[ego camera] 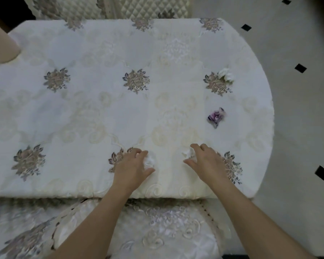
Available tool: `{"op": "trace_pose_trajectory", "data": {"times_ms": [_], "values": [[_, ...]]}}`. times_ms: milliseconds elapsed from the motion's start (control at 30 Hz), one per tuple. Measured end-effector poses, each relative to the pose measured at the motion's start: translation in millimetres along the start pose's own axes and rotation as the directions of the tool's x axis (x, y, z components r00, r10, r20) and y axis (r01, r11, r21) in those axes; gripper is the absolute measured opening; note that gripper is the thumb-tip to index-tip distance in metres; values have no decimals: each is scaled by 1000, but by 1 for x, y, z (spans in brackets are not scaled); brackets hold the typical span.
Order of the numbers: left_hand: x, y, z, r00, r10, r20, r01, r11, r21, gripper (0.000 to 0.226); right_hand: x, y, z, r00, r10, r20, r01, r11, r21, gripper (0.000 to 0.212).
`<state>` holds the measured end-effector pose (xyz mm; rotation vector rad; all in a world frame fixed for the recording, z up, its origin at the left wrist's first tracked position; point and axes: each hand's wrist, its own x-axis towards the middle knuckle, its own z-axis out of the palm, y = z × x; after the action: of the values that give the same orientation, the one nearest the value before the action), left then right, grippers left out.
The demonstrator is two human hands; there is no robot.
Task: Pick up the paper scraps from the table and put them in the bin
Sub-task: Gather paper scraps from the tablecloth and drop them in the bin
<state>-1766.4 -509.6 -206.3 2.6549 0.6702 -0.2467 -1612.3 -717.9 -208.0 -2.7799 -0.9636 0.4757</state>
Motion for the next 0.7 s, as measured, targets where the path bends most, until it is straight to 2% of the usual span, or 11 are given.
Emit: {"op": "trace_pose_trajectory", "data": {"times_ms": [167, 367, 567, 700], "values": [[3, -4, 11, 1000, 6, -11, -8, 994, -111, 46, 9, 0, 10, 999, -30, -14, 30, 999, 16, 48], [2, -13, 23, 996, 20, -83, -33, 986, -163, 24, 10, -10, 18, 998, -49, -33, 48, 999, -19, 28], [0, -18, 13, 991, -32, -133, -2, 969, -249, 16, 7, -24, 22, 997, 18, -71, -7, 988, 157, 19], [-4, -26, -6, 988, -73, -140, 23, 945, -327, 21, 9, -39, 6, 991, -30, -132, 63, 963, 261, 22]]}}
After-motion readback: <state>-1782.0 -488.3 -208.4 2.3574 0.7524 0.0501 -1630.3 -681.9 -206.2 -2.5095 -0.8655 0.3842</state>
